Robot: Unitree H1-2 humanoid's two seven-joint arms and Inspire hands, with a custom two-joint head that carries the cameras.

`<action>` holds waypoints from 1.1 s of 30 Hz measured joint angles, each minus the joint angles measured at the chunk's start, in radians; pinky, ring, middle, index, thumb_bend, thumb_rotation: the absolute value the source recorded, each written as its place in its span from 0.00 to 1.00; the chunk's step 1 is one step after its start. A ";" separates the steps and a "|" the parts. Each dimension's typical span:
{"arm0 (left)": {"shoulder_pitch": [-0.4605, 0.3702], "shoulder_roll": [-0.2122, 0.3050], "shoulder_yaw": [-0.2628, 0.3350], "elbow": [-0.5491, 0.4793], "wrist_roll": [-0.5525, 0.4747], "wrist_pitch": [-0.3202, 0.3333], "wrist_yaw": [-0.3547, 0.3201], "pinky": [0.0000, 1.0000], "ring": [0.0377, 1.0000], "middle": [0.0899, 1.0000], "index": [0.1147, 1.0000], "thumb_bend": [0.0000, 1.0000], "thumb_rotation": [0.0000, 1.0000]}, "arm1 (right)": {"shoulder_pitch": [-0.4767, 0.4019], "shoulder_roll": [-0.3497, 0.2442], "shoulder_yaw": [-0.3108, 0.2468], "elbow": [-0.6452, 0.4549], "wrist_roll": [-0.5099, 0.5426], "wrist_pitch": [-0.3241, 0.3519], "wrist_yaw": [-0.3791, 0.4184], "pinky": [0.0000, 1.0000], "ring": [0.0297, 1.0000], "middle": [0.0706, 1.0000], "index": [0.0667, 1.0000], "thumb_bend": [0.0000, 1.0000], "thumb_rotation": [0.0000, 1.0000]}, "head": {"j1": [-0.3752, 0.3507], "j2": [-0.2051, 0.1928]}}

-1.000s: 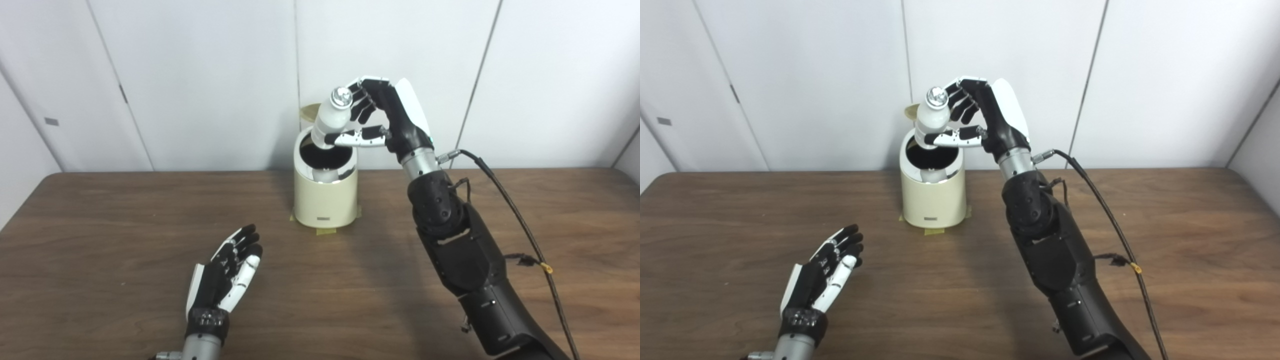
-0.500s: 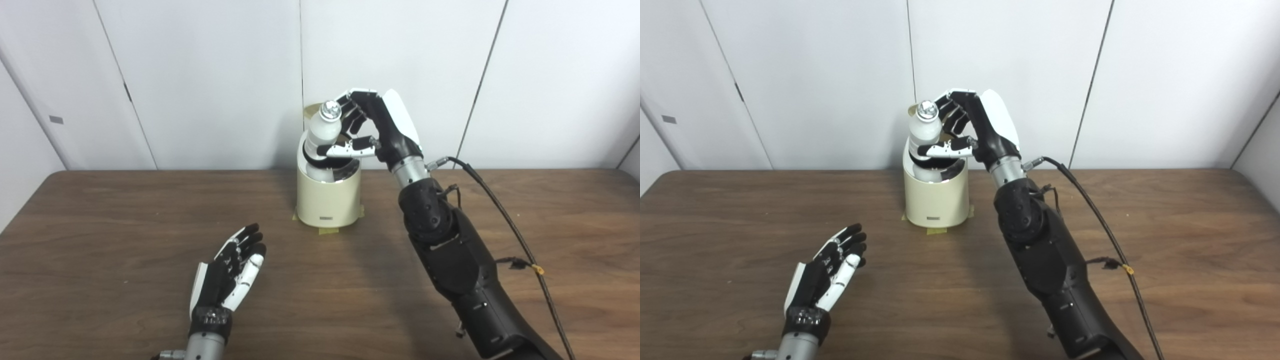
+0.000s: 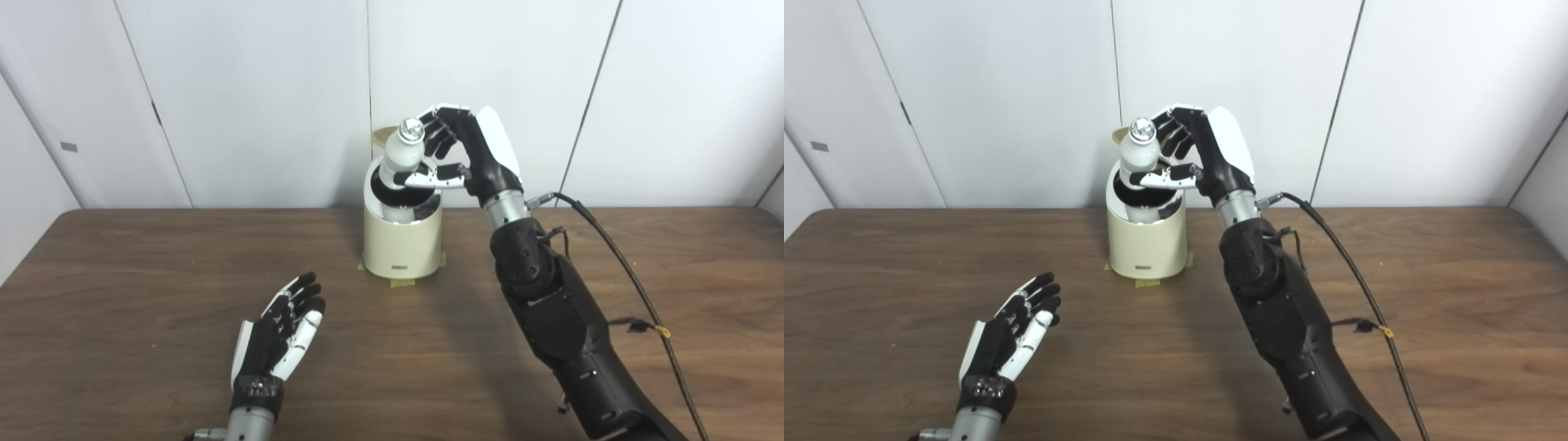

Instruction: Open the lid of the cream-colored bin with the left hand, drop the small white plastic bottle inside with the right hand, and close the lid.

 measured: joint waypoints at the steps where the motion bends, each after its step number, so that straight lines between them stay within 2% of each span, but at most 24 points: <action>1: 0.000 0.000 0.000 -0.001 0.000 0.000 0.000 0.77 0.82 0.82 0.85 0.56 0.57 | 0.001 0.000 -0.001 0.000 0.000 0.000 -0.003 0.36 0.40 0.45 0.46 0.52 0.00 | 0.000 0.002; 8: 0.002 0.000 0.002 -0.023 -0.003 0.000 0.000 0.78 0.81 0.81 0.84 0.55 0.54 | 0.009 0.001 -0.009 0.006 -0.012 -0.012 -0.074 0.35 0.40 0.46 0.47 0.52 0.00 | -0.005 0.017; 12: 0.002 0.000 0.002 -0.027 -0.003 0.000 0.000 0.78 0.81 0.81 0.84 0.55 0.55 | 0.009 -0.002 -0.006 0.008 -0.025 -0.017 -0.087 0.36 0.40 0.45 0.46 0.52 0.00 | -0.006 0.021; 20: 0.003 -0.001 0.003 -0.036 -0.003 0.006 0.000 0.79 0.81 0.80 0.83 0.54 0.55 | 0.009 -0.036 0.018 0.008 -0.048 -0.018 -0.040 0.38 0.40 0.43 0.51 0.52 0.00 | -0.005 0.035; 25: 0.008 -0.004 0.003 -0.063 -0.002 0.011 0.004 0.80 0.82 0.80 0.83 0.55 0.58 | 0.013 -0.039 0.020 -0.009 -0.061 -0.001 -0.026 0.40 0.41 0.42 0.52 0.52 0.00 | -0.003 0.045; 33: 0.012 -0.008 0.004 -0.069 -0.001 0.016 0.007 0.80 0.82 0.80 0.83 0.54 0.57 | 0.025 -0.039 0.022 -0.013 -0.061 0.000 0.012 0.41 0.42 0.42 0.52 0.52 0.00 | 0.003 0.052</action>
